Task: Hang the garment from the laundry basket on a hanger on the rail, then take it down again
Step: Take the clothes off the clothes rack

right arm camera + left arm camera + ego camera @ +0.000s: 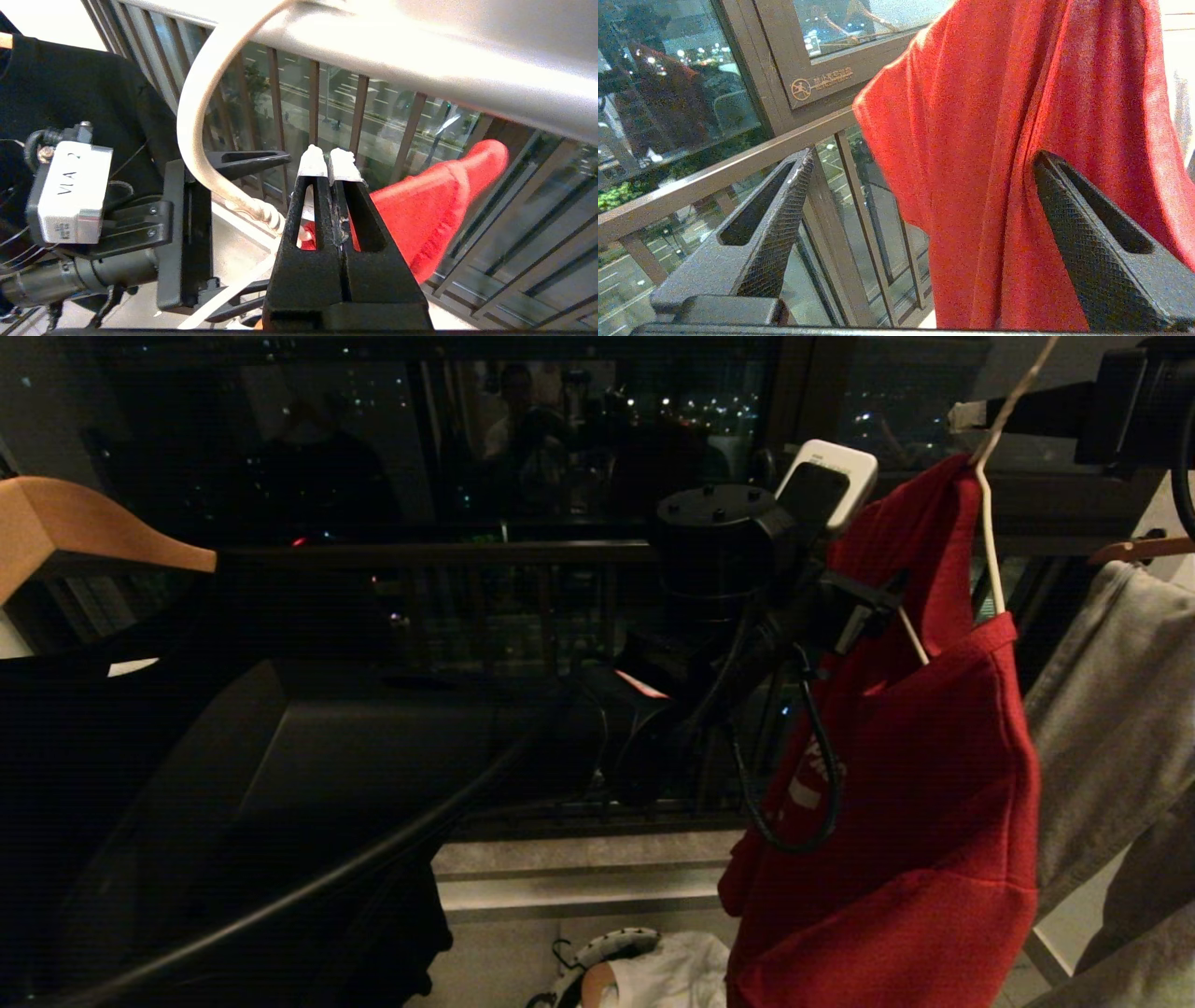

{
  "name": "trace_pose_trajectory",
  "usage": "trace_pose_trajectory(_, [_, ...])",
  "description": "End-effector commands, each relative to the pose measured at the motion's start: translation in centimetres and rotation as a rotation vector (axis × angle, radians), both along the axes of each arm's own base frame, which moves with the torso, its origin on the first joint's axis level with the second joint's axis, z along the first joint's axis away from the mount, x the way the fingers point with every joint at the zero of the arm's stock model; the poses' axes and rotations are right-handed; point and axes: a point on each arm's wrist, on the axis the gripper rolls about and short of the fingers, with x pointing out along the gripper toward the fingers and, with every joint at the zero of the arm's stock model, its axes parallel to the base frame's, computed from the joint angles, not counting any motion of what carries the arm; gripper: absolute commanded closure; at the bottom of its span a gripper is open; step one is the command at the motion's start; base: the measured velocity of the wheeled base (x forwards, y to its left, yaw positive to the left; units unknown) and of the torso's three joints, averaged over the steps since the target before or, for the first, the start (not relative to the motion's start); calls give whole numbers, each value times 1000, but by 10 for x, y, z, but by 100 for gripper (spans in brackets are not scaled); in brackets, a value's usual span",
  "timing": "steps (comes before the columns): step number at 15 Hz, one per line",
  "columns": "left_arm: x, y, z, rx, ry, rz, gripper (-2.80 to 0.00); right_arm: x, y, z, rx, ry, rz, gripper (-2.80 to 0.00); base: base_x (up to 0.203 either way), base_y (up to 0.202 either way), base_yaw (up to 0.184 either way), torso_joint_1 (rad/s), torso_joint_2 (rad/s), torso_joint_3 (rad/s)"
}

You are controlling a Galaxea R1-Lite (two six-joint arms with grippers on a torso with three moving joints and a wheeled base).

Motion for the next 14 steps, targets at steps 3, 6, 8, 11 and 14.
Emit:
trace_pose_trajectory(3, [2, -1, -2, 3, 0, -2, -280, -1, 1, 1, 0, -2, 7, 0, 0, 0, 0, 0, 0, 0])
trace_pose_trajectory(6, [1, -1, -2, 5, 0, -4, -280, -1, 1, 0, 0, 0, 7, 0, 0, 0, 0, 0, 0, 0])
trace_pose_trajectory(8, [1, -2, -2, 6, 1, -5, -280, -1, 1, -1, -1, 5, 5, 0, 0, 0, 0, 0, 0, 0])
trace_pose_trajectory(11, [1, -1, -1, 4, 0, -5, -280, 2, -3, -3, 1, 16, -60, 0, 0, 0, 0, 0, 0, 0])
trace_pose_trajectory(14, [0, -1, 0, 3, -1, -5, -280, 6, -20, -7, 22, 41, -136, 0, 0, 0, 0, 0, 0, 0])
